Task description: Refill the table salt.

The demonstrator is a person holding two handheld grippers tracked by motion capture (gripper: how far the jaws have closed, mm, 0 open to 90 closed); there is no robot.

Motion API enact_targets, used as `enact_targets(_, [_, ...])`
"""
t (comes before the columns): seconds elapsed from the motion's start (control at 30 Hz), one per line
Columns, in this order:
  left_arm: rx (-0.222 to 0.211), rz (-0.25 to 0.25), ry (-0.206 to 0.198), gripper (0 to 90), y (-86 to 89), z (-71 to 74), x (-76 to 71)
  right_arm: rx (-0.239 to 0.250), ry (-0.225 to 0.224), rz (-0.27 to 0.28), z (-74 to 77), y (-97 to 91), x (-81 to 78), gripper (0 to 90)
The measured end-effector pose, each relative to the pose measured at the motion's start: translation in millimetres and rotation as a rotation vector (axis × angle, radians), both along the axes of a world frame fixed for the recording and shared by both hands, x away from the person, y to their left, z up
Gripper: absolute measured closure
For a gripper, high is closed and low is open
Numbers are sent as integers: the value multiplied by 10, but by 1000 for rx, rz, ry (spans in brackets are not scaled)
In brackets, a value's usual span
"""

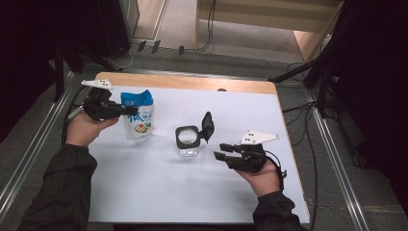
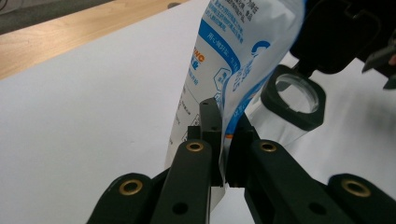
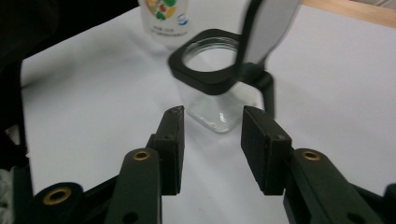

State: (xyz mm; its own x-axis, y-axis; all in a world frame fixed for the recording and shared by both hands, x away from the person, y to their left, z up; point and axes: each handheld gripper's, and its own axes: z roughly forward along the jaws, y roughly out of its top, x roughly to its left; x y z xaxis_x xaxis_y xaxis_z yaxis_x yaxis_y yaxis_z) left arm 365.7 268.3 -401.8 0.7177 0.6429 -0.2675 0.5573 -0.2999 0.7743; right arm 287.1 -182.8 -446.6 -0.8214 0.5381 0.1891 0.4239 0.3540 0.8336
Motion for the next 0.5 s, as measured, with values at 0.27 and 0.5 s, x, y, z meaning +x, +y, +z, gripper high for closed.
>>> enact_targets(0.27, [-37,5,6,900,-72,219,-128,30,55,81,73,334,-163,645])
enact_targets(0.5, [-26,-2,-42,900,-139,381,-280,29,43,135,61,622,-201,644])
